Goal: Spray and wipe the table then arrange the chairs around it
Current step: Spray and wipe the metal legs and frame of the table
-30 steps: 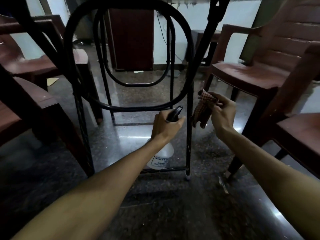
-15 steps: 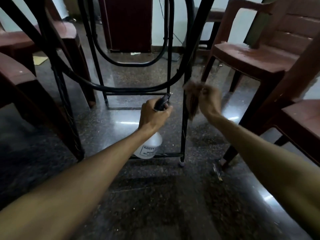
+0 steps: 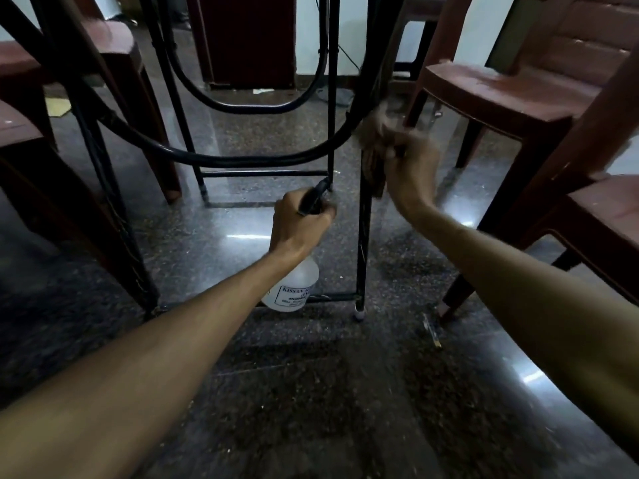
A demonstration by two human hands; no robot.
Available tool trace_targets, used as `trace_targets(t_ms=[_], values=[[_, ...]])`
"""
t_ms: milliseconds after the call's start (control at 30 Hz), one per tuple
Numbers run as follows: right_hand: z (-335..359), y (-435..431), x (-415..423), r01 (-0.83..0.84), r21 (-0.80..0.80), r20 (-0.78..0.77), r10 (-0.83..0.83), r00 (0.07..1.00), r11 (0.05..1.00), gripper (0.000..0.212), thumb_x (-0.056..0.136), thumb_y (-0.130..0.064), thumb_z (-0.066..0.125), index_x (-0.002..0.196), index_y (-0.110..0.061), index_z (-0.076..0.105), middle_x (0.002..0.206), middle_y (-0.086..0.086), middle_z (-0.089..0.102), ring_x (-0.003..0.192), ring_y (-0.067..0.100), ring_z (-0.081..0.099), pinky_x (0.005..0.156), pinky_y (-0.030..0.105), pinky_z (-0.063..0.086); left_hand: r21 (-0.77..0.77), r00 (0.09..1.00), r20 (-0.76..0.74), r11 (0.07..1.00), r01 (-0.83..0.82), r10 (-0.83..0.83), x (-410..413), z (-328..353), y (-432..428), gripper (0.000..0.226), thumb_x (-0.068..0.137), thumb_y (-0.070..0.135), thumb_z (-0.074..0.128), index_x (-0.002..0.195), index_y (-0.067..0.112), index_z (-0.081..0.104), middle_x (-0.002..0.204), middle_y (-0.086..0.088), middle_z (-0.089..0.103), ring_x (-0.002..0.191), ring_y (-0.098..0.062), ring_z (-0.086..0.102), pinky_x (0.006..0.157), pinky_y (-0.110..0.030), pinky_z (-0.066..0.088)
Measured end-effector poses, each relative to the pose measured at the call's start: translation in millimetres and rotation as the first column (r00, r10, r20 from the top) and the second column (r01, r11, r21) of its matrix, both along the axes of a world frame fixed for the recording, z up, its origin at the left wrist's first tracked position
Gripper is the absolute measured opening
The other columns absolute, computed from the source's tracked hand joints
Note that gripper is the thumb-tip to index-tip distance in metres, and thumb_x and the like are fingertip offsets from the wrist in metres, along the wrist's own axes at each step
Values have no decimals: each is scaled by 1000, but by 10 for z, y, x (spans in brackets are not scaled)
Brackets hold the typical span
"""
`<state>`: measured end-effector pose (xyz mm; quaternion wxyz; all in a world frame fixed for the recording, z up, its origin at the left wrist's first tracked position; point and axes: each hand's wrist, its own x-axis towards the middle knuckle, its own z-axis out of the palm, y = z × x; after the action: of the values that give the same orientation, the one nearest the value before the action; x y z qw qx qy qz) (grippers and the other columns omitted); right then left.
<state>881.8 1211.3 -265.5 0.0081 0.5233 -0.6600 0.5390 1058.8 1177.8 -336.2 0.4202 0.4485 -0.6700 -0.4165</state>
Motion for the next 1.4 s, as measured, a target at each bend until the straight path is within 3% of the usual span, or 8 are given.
trace_targets(t_ms=[100,267,367,567,767,1033,1267,1400], values=[[-213,143,-65,-11,176,-31,17,999,984,24,93,-3,63,114,-8,74,96,-10,66,66,-15,58,66,7,50,-28,1000,9,999,-16,17,-14,-38,-11,23,87,22,70,79,1,66,75,-22,70,54,-21,55,52,-52,54],[18,-58,21,35,-110,-140,-50,989,993,27,93,-13,67,120,-13,71,111,1,72,83,0,66,70,13,55,-17,1000,0,1000,-12,12,-71,-46,-5,25,91,24,73,79,2,69,64,-9,67,47,-17,57,52,-39,52],[-347,160,25,-62,88,-310,86,947,994,24,99,-21,59,119,-14,71,108,3,63,86,17,62,70,21,53,-25,1000,-1,1000,-14,14,-72,-61,16,27,86,28,71,79,2,68,73,-19,70,54,-22,58,55,-50,57],[-617,373,-347,83,105,-130,-69,989,991,36,90,0,65,123,-12,71,110,7,72,89,13,65,71,1,44,-35,1000,15,999,-7,7,-112,-141,63,25,85,28,68,78,4,69,75,-19,72,53,-22,57,54,-49,56],[-376,353,-352,64,-45,-63,-67,996,997,39,88,1,64,123,-14,71,116,4,72,98,11,67,83,22,59,-44,994,111,999,16,-11,-178,-250,134,34,89,26,69,71,-3,65,70,-22,71,49,-23,56,52,-53,55],[-228,45,-138,15,-169,-112,-34,993,985,40,90,-1,62,126,-16,69,119,-2,65,102,11,61,85,21,57,-57,997,75,998,1,4,-122,-369,191,35,82,31,65,70,-2,63,67,-23,67,49,-27,56,53,-56,57],[-985,315,-97,-155,216,-382,230,895,964,30,97,-33,55,123,-25,69,118,-1,50,107,22,54,81,28,52,-82,999,38,996,22,-19,-17,-450,151,23,87,26,71,75,8,64,67,-13,65,66,-40,66,55,-57,59],[-846,99,-89,-78,58,-261,91,961,995,31,97,-29,56,124,-21,69,115,-8,52,107,15,53,88,20,49,-103,999,26,994,22,-19,-27,-534,109,24,87,23,71,75,4,62,68,-19,63,65,-43,63,54,-56,58]])
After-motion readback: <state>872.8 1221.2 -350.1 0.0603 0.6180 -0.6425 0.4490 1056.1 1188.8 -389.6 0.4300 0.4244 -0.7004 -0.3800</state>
